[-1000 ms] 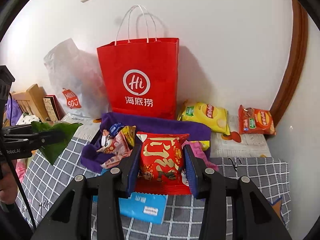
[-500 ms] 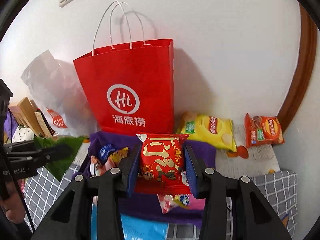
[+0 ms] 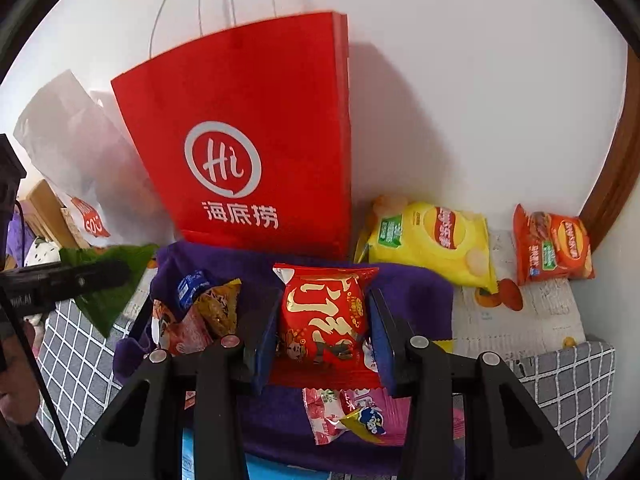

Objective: Organize snacks

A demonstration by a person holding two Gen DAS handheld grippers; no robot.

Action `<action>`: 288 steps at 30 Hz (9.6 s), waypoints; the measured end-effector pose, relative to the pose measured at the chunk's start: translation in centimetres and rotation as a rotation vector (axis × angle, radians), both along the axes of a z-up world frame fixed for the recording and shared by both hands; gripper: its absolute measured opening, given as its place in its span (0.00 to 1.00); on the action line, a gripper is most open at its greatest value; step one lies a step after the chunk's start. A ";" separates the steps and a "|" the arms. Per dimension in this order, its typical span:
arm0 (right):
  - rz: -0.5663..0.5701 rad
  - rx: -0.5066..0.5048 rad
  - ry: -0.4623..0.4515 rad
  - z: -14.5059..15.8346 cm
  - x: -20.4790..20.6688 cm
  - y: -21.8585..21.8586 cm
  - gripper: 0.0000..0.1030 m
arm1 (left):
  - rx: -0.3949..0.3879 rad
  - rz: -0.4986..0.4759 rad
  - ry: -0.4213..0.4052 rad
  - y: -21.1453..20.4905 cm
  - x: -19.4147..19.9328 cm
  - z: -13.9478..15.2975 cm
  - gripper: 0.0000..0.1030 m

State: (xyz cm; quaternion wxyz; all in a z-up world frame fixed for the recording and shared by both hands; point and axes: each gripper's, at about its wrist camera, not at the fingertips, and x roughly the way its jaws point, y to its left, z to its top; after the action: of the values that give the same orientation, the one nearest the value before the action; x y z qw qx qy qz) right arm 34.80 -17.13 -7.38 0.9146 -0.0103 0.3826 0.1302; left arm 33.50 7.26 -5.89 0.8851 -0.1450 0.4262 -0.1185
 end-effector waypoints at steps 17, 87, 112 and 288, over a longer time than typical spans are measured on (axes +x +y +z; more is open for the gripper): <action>0.136 -0.063 0.139 -5.2 1.1 4.0 0.41 | 0.009 -0.042 0.069 -1.7 1.6 -2.4 0.45; 0.170 -0.129 0.204 -6.7 1.8 5.4 0.59 | 0.051 -0.071 0.220 -4.0 3.9 -7.4 0.54; 0.112 -0.107 0.120 -2.6 0.5 2.9 0.78 | 0.070 -0.098 0.142 -5.2 2.0 -3.8 0.74; -0.147 0.018 -0.210 5.7 -41.5 -6.3 0.99 | 0.282 0.163 -0.241 -7.6 -38.3 7.0 0.89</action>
State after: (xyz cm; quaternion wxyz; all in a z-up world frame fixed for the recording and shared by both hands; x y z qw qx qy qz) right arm -6.70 -23.40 -1.68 0.9568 0.0124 0.2832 0.0645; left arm -4.83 -0.38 1.06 0.9479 -0.0386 0.3162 -0.0021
